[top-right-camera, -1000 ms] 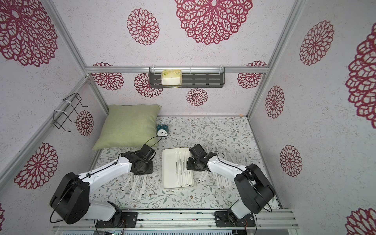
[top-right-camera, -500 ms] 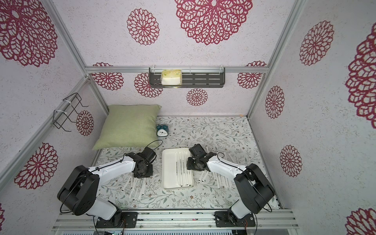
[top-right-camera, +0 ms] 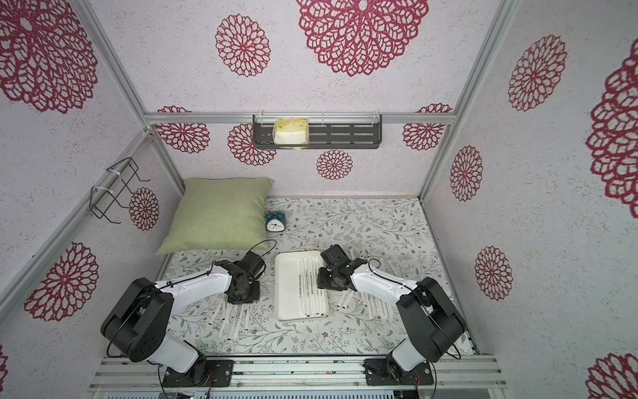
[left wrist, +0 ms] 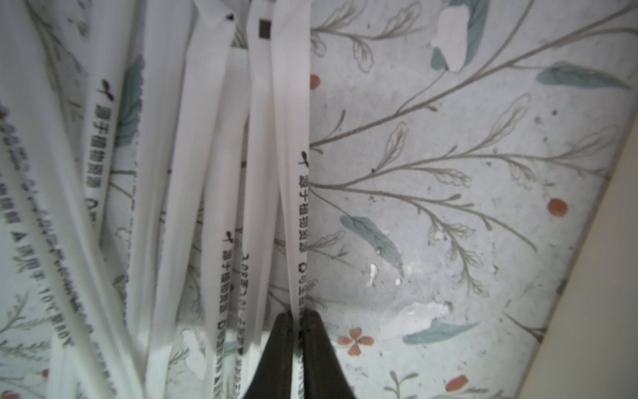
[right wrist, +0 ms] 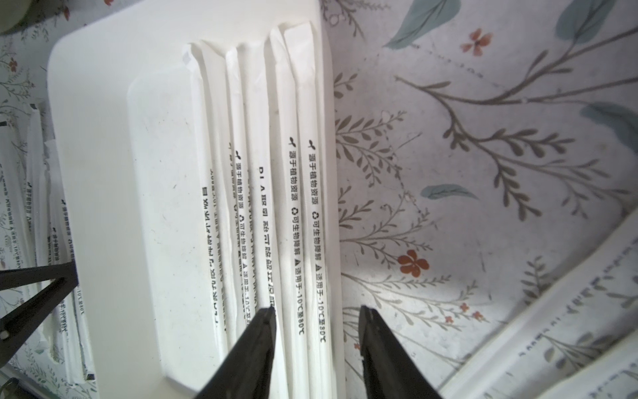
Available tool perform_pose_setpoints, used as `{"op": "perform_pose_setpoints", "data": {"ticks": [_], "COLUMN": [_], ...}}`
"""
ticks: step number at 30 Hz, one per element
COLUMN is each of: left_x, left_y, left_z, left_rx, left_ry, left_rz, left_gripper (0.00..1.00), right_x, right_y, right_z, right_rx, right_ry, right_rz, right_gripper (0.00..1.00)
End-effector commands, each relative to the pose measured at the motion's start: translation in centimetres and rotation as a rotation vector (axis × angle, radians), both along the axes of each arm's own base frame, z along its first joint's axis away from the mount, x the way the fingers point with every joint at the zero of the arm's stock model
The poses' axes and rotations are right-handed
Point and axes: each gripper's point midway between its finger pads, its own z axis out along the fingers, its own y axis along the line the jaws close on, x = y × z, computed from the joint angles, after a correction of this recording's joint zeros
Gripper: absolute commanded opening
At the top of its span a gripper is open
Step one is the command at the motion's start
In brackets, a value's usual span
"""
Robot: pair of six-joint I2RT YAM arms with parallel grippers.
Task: Put the straws into the storage box
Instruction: Pick up the straw from the center of the board, then place the straw in the storage box.
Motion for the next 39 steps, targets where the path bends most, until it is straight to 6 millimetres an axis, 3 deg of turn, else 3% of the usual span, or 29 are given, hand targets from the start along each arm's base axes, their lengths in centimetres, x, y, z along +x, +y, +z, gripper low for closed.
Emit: {"op": "perform_pose_setpoints", "data": {"ticks": [1, 5, 8, 10, 14, 17, 21, 26, 39], "left_x": [1.2, 2.4, 3.4, 4.1, 5.8, 6.6, 6.7, 5.6, 5.5], "left_y": [-0.4, -2.8, -7.6, -10.7, -14.7, -15.9, -16.6, -17.8, -18.0], "left_z": [2.8, 7.4, 10.2, 10.7, 9.4, 7.4, 4.3, 2.0, 1.0], "left_rx": [-0.033, -0.144, -0.286, -0.355, -0.402, -0.362, -0.339, -0.354, -0.348], "left_ry": [-0.063, -0.167, -0.259, -0.287, -0.292, -0.264, -0.204, -0.153, -0.134], "left_rz": [0.005, 0.012, -0.014, -0.037, -0.063, -0.094, -0.097, -0.102, -0.088], "left_gripper": [0.1, 0.1, 0.11, 0.11, 0.11, 0.11, 0.11, 0.11, 0.13], "right_x": [0.5, 0.5, 0.8, 1.0, 1.1, 1.0, 0.9, 0.9, 1.0], "right_y": [0.1, -0.1, -0.4, -0.5, -0.5, -0.6, -0.7, -0.9, -0.8], "right_z": [0.6, 0.7, 0.7, 0.8, 0.7, 0.5, 0.3, 0.1, 0.1], "right_rx": [-0.02, -0.025, -0.028, -0.026, -0.025, -0.03, -0.036, -0.039, -0.039], "right_ry": [-0.026, -0.029, -0.033, -0.037, -0.038, -0.033, -0.032, -0.034, -0.034], "right_rz": [0.012, 0.008, 0.0, -0.004, -0.007, -0.004, -0.002, -0.003, 0.001], "right_gripper": [0.46, 0.46, 0.46, 0.46, 0.45, 0.45, 0.45, 0.45, 0.44]}}
